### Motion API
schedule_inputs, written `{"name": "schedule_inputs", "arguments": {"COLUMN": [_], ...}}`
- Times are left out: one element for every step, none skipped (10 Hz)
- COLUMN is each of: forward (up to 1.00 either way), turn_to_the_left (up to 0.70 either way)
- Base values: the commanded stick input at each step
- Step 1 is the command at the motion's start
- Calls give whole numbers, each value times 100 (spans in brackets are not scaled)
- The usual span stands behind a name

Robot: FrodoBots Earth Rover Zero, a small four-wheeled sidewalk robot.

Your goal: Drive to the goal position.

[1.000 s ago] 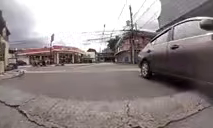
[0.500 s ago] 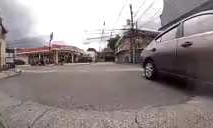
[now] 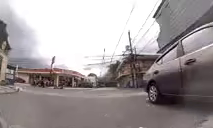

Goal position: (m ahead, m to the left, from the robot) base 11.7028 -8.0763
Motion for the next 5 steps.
{"name": "schedule_inputs", "arguments": {"forward": [70, 70, 70, 70, 70], "turn_to_the_left": [0, 0, 0, 0, 0]}}
